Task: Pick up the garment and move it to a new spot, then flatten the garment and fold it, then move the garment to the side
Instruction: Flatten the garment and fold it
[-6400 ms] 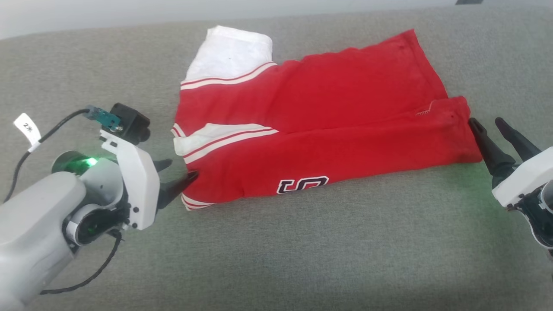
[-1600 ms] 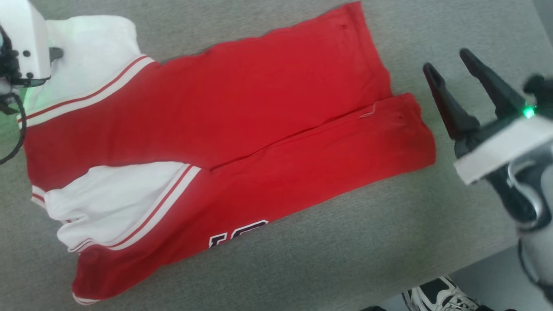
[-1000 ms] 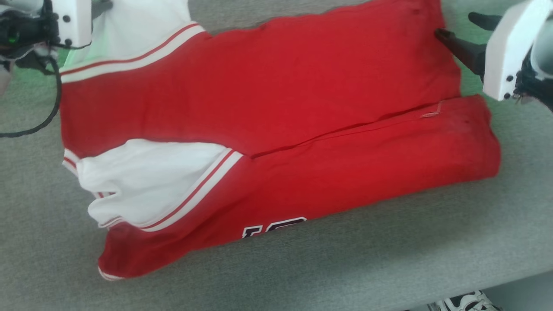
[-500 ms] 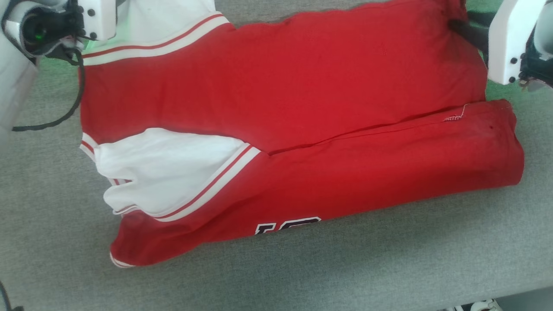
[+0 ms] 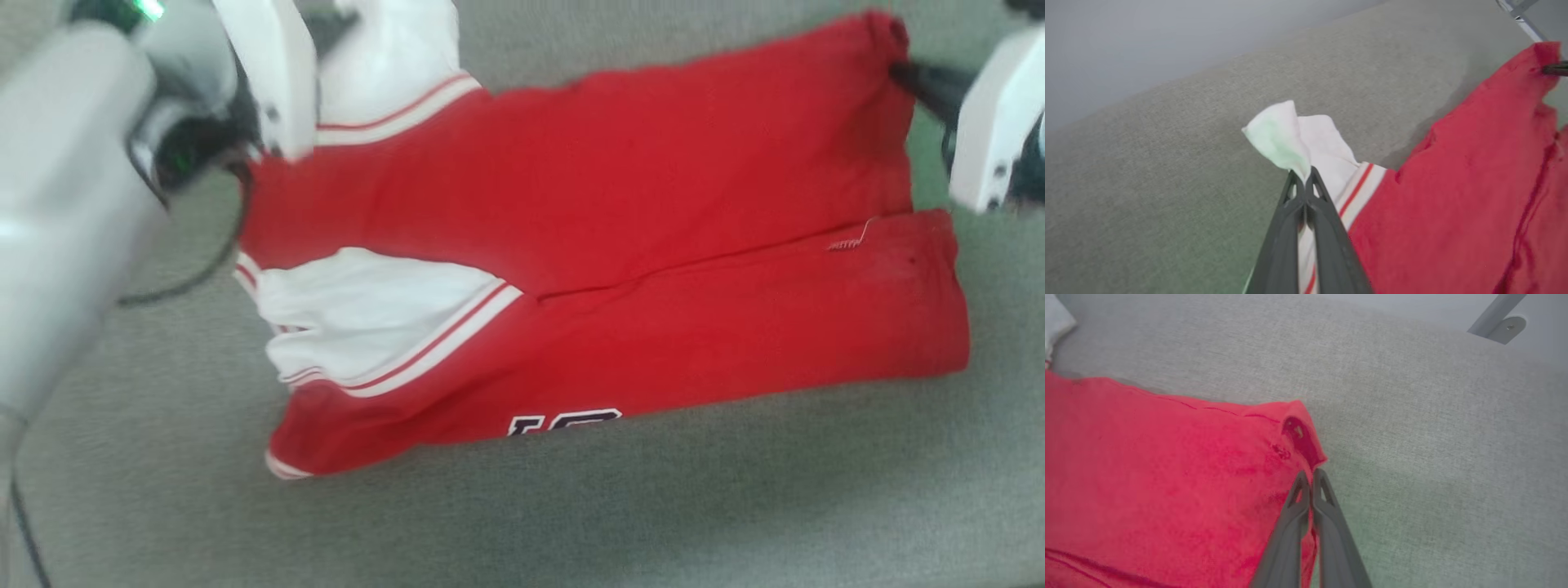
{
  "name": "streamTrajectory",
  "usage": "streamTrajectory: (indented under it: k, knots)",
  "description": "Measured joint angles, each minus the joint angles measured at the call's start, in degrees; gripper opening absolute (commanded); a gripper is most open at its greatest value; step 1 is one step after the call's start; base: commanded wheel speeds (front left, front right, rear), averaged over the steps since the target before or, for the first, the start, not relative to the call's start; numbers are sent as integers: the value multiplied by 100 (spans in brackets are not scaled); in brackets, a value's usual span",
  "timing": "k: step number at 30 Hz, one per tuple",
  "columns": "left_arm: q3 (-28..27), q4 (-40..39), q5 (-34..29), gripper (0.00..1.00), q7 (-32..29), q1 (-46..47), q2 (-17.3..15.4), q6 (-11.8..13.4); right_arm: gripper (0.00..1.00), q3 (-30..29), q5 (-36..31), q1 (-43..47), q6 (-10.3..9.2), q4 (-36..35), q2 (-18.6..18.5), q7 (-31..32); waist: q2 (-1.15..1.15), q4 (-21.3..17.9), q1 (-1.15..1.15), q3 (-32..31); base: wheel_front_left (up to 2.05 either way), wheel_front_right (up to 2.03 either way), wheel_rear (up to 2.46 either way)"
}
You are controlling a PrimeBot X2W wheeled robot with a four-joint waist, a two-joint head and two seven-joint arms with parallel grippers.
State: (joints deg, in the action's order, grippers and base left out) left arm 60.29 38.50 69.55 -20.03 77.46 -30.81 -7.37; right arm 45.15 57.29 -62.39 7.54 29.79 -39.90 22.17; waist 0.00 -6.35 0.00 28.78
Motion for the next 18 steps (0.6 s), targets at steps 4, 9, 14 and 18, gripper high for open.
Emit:
streamTrajectory:
  k: [4, 9, 14, 18]
  knots:
    - [144, -661, 157, 0, 342, -462, -356, -3, 0, 111, 174, 532, 0, -367, -280, -212, 0, 138, 0, -392, 0, 0, 0]
    - [259, -1580, 319, 0, 787, -1165, -858, -4, 0, 29, 421, 1266, -1, -767, -734, -438, 0, 329, 0, -859, 0, 0, 0]
    - [300, -2396, 454, 0, 1344, -1937, -1434, -4, 0, -147, 567, 2033, -1, -1062, -1005, -684, 0, 510, 0, -1209, 0, 0, 0]
    - [405, -3074, 469, 0, 1757, -2683, -1856, 107, 0, -288, 620, 2643, -1, -1209, -1074, -851, 0, 576, 0, -1363, 0, 0, 0]
